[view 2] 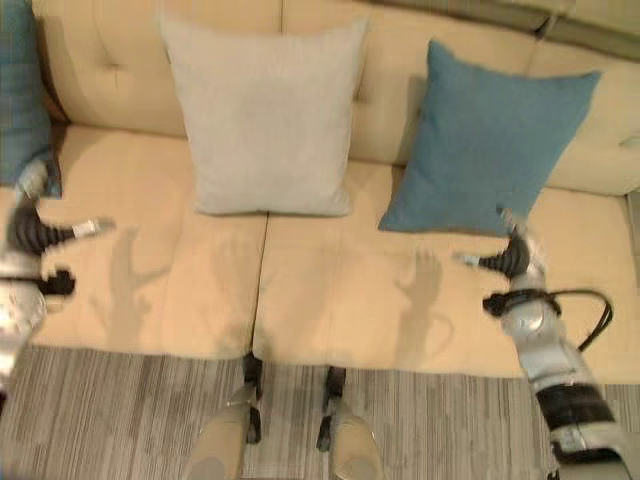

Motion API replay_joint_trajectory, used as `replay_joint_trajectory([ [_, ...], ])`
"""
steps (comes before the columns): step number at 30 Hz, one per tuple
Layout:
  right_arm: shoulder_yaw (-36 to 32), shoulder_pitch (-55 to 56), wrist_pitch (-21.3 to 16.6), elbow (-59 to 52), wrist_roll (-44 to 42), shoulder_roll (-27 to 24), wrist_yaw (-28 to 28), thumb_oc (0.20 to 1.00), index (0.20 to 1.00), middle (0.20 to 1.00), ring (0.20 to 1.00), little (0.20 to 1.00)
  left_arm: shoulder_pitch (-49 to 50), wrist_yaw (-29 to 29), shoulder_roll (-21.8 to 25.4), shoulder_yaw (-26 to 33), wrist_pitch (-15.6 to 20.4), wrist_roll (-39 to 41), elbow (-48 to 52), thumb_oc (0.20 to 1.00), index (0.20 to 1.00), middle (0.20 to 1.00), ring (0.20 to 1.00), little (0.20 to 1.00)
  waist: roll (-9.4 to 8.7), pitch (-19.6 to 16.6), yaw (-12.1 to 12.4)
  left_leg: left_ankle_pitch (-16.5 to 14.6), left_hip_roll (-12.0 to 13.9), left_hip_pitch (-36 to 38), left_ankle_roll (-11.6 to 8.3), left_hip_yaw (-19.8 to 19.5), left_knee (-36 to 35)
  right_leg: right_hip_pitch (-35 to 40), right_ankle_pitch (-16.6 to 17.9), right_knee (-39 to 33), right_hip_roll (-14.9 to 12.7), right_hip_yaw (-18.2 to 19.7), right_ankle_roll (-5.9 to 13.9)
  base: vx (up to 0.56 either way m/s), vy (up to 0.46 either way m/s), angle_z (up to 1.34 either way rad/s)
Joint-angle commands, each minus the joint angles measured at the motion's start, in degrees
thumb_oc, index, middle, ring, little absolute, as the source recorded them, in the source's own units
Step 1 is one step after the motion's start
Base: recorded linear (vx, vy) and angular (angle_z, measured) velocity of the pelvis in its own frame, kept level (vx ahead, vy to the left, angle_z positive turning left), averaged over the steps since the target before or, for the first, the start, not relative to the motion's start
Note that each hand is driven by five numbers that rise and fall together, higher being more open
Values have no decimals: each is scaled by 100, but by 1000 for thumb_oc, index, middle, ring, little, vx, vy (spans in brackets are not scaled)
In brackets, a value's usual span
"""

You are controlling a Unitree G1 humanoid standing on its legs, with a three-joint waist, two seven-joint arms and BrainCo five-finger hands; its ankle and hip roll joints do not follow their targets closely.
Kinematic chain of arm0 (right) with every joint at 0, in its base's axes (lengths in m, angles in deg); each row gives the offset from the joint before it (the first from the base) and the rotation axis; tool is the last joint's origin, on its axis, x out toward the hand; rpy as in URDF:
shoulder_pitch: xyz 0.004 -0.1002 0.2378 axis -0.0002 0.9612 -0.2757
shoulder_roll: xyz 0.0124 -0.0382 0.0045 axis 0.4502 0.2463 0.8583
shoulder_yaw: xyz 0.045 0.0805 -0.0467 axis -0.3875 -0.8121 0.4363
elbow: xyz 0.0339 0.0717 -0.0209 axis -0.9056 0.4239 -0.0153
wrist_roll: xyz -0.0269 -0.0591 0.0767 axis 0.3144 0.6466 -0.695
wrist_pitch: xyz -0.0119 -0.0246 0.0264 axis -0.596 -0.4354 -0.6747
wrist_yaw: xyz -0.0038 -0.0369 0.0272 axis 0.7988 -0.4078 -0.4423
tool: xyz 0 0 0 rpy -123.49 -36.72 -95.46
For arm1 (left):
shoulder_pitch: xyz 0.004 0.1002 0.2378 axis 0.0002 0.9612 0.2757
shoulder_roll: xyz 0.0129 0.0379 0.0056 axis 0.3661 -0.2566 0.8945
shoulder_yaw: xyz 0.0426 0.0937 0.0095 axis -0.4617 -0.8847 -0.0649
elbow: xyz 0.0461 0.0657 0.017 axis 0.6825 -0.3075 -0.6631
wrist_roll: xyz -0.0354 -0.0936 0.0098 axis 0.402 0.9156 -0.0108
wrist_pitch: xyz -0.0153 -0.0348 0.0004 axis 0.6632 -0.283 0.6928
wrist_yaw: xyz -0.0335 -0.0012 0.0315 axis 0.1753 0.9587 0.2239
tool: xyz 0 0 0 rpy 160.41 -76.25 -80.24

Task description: Pick up all the scattered cushions and arrange them neatly on the sofa.

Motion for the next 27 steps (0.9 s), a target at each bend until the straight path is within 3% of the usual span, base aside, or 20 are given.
replay_joint_trajectory([
  [1,204,-492,-208,350,270,-337,452,1000,1000,1000,1000,1000,-517,548,15,-123,-8,153,-478,1000,1000,1000,1000,1000,17,-411,12,-909,-128,350,-200,172,439,-69,178,137,-182,-75,457,31,-19,-11],
  [8,382,275,-148,1405,1014,5,804,1000,1000,1000,1000,1000,528,1021,-944,-254,-424,-534,-1886,1000,1000,1000,1000,1000,163,-713,-62,-706,-14,899,-277,286,22,413,37,-51,-19,-88,377,2,-71,-3],
  [13,728,411,5,2867,1218,628,876,1000,1000,1000,1000,1000,646,1002,-1769,-507,-687,-995,-3889,1000,1000,1000,1000,1000,242,-887,-121,-698,144,1152,-331,308,-8,690,-158,-148,176,14,259,-38,-100,-3],
  [18,992,609,58,3722,1268,1125,882,1000,1000,1000,1000,1000,622,946,-2131,-572,-824,-1063,-4838,1000,1000,1000,1000,1000,195,-836,-112,-677,346,1181,-419,253,193,907,-373,-217,395,68,92,-67,-106,-14],
  [22,1120,612,109,4077,1308,1283,813,1000,1000,1000,1000,1000,435,861,-2228,-733,-820,-1079,-4985,1000,1000,1000,1000,1000,110,-690,-87,-502,449,862,-499,132,481,892,-421,-264,433,69,30,-145,-74,8],
  [25,1262,579,157,4329,1434,1337,791,1000,1000,1000,1000,1000,228,883,-2258,-818,-873,-1032,-5081,1000,1000,1000,1000,1000,-12,-579,-96,-975,256,647,-427,-193,1124,656,-277,-204,350,92,-6,-262,-38,10],
  [27,1297,483,232,4476,1505,1271,810,1000,1000,1000,1000,1000,78,892,-2217,-843,-846,-1011,-5104,1000,1000,1000,1000,1000,-19,-635,-184,-1498,103,849,-359,-253,1677,517,-134,-194,295,159,9,-169,65,9],
])
